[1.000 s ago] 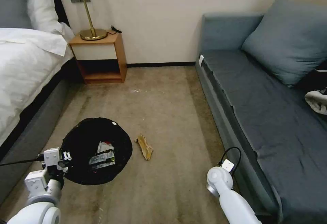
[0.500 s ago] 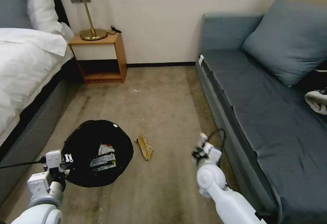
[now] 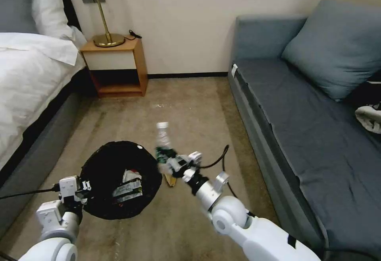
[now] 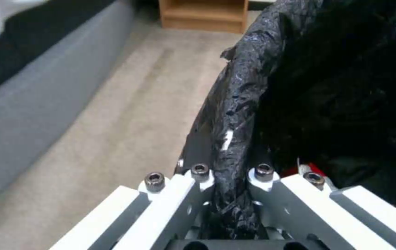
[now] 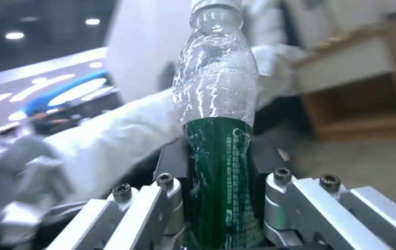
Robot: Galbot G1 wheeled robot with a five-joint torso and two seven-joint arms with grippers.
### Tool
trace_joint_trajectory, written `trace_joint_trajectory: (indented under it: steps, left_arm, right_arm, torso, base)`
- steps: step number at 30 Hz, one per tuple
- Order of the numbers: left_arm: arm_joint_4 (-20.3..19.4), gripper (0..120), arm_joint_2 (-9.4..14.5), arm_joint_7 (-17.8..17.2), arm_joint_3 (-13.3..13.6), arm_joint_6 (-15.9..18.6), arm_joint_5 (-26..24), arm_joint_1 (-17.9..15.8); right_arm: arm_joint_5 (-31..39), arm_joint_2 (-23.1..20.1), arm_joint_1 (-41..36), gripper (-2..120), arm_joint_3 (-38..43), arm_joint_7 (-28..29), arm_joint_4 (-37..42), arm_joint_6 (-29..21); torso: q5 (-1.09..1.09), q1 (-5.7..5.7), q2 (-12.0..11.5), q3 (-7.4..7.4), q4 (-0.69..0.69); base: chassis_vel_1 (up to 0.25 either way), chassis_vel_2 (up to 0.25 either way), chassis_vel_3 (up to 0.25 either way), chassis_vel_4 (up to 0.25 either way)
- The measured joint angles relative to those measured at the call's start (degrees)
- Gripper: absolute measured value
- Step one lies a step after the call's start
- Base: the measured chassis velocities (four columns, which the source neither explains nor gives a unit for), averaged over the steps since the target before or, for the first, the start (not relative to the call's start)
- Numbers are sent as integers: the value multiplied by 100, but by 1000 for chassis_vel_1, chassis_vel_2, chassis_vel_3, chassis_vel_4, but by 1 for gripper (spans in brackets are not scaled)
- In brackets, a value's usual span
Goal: Pick up the trash bin, then pick up the garbage on the floor and place it into the trash bin.
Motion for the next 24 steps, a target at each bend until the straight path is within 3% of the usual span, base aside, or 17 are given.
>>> trace_joint_trajectory:
  steps: [12,24]
  left_arm:
    - [-63,2,-97,42,57,127,-74,-120]
    - [-34,2,-138,60,79,129,20,-149]
  right_arm:
    - [-641,93,411,23,-465,-75,-410,124]
    - [-598,104,368,65,-481,260,-238,-130]
  torso:
    - [0,0,0,0,0]
    - [0,0,0,0,0]
  base:
    - [0,0,0,0]
    - [0,0,0,0]
